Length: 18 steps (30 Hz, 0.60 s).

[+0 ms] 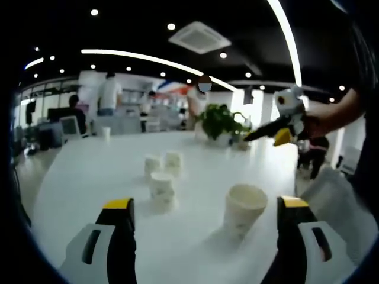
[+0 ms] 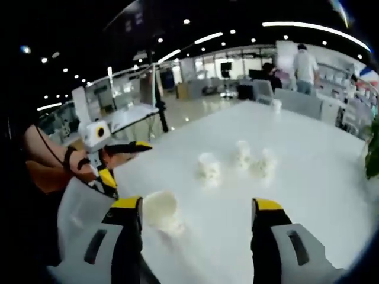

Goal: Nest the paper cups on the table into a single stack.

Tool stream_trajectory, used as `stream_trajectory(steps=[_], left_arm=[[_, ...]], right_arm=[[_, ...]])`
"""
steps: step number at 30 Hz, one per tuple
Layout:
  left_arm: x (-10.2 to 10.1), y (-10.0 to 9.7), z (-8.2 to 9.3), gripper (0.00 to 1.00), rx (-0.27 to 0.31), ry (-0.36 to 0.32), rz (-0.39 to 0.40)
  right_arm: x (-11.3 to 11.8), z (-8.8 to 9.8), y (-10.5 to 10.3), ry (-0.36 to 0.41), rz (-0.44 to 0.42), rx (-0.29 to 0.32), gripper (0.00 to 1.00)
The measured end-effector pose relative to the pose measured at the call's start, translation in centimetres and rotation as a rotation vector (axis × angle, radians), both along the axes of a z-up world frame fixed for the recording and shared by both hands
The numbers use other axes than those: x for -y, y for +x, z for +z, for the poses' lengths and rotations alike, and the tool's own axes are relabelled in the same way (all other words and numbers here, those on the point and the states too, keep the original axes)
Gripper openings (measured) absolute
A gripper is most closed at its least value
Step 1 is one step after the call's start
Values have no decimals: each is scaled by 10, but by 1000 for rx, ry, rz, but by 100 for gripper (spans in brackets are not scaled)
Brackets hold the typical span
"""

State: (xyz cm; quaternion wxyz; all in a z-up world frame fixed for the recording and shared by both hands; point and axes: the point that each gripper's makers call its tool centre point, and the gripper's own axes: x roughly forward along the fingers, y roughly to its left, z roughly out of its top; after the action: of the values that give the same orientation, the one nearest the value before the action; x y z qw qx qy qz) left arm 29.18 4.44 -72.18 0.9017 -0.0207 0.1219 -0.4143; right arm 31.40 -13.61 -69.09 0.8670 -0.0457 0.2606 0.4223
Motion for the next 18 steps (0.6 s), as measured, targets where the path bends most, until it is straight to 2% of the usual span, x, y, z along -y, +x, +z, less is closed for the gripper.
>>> stream_trajectory(steps=[6,9,12,13,15,18], left_arm=[[1,1,1,98,3,-2,-5],[2,1,0,98,2,1,-6],[2,2,0,98,1,1,-5],[2,2,0,98,-1,2,-2],[2,3,1,98,-4,-2,4],[1,5,2,98,-1,-5,10]], right_arm=[[10,-4,4,-17,-41,4,89],[14,-5,7,-20,-64,18,99],[16,-4,6,-26,-56,35,100],[15,0,6,-14,-46,65,100],[16,3,4,-14,-40,83,100],[23,14,7,26,-75,132,100]])
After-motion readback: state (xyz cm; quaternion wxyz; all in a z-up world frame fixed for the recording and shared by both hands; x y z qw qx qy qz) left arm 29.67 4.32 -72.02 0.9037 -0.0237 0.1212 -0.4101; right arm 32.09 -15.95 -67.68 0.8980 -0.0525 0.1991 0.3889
